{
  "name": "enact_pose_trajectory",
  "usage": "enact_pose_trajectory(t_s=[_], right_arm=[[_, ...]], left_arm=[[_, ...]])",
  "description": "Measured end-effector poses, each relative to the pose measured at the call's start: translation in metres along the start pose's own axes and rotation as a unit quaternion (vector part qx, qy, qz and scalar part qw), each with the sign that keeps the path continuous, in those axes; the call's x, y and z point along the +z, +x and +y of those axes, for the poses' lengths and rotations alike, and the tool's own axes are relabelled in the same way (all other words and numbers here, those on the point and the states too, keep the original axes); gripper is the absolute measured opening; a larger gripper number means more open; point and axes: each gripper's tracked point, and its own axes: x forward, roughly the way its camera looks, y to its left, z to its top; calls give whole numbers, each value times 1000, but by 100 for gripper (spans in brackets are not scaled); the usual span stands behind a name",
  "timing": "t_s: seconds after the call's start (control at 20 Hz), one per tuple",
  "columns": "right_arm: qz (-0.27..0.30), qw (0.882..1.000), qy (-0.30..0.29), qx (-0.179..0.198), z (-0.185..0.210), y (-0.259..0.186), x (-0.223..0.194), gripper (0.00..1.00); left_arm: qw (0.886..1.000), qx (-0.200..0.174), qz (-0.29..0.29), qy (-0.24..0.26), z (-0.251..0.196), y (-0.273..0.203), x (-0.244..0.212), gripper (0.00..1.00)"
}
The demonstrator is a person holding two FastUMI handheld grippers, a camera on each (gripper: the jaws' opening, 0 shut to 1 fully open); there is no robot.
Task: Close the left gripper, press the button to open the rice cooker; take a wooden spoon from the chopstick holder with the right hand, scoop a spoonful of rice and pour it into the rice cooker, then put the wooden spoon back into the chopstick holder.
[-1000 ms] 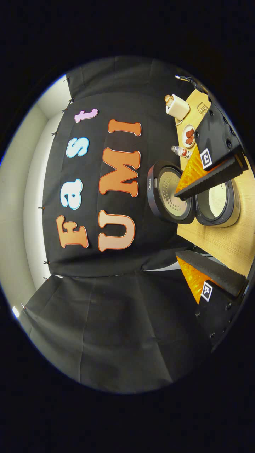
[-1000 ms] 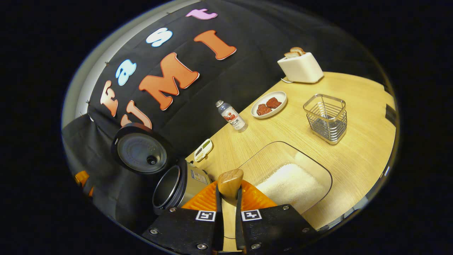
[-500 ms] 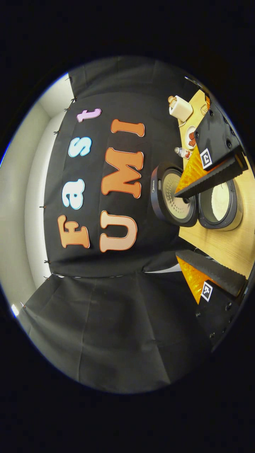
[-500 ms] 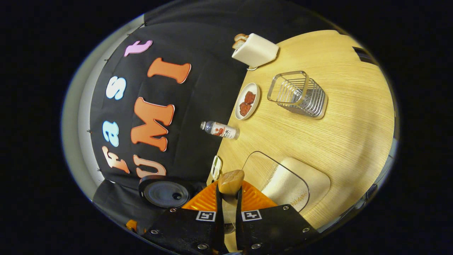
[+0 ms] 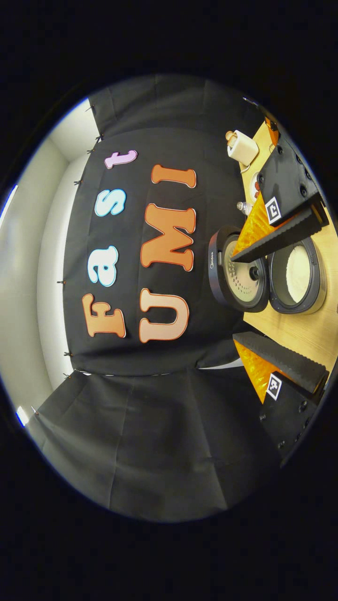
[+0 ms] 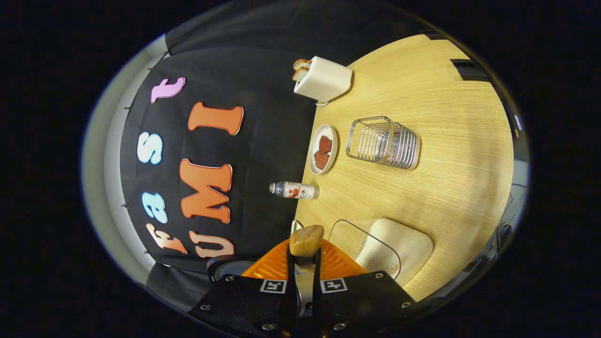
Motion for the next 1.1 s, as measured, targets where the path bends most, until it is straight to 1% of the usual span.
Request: enact_pose_trajectory(t_s=[0.3, 0.35, 0.4, 0.45, 0.6, 0.8, 1.1], right_arm=[[-7, 999, 27, 21, 39, -11, 12, 12], [-7, 999, 28, 24, 47, -11, 11, 12], [-5, 999, 30, 27, 54, -10, 9, 12], [1, 999, 31, 30, 62, -9, 6, 12], [16, 998, 31, 45, 91, -8, -8, 12], [33, 997, 24, 68, 130, 4, -29, 12], [65, 993, 3, 95, 177, 34, -82, 12]], left_arm=[[1000, -7, 4, 3, 0, 3, -2, 99], [1000, -9, 5, 2, 1, 4, -2, 97], [1000, -10, 6, 0, 3, 5, -3, 100], [1000, -9, 6, -2, 5, 5, -2, 100], [1000, -7, 6, -3, 13, 4, -3, 100], [1000, -4, 7, -5, 27, 0, -2, 100], [1000, 9, 11, -8, 56, -7, -6, 100]])
